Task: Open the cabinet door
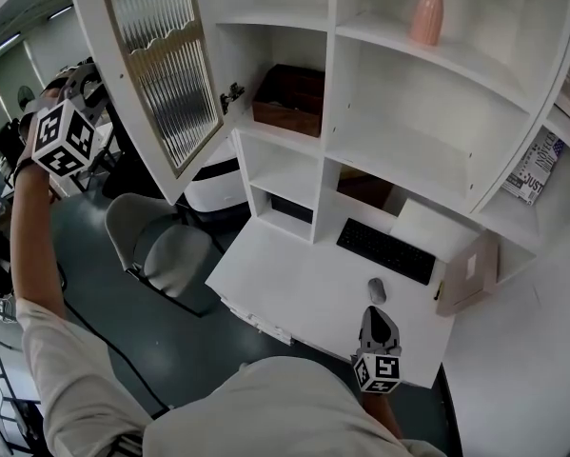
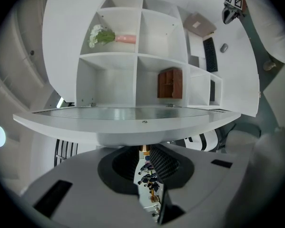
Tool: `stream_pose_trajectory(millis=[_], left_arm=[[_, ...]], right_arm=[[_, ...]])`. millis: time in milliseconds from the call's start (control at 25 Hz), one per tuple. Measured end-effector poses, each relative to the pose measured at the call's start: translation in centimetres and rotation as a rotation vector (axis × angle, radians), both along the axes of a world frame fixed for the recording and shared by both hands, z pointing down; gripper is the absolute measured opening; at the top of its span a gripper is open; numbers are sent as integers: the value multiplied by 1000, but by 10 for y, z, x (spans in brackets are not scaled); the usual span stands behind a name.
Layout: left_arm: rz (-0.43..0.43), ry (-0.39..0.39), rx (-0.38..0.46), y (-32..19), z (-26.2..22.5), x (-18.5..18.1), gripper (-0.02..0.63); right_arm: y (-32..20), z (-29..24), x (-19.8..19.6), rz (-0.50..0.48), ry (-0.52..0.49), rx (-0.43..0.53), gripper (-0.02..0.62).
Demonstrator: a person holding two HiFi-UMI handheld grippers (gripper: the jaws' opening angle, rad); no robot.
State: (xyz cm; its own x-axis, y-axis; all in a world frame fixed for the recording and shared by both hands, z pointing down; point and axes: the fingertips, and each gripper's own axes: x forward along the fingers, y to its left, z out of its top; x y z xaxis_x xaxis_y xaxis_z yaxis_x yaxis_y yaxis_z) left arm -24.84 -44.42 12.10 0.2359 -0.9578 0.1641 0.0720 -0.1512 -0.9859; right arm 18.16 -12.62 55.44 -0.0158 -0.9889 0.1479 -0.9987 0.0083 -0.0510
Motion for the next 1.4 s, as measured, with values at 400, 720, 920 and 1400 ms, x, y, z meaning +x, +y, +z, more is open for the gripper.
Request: stream_pose_trajectory(millis=[400,720,920,1400], left_arm=[[5,21,5,-15,0,-17,69],[15,28,9,-19,0,-21,69],[16,38,7,-23,0,-24,69],[19,34,22,-19,-1,-24,155]], right_arm=[[-13,0,-8,-13,2,-5,3],[-18,1,-11,-19,4,-11,3],[-20,1,-11,-21,1,-9,3],[-20,3,-15,-30,-1,-11,3]])
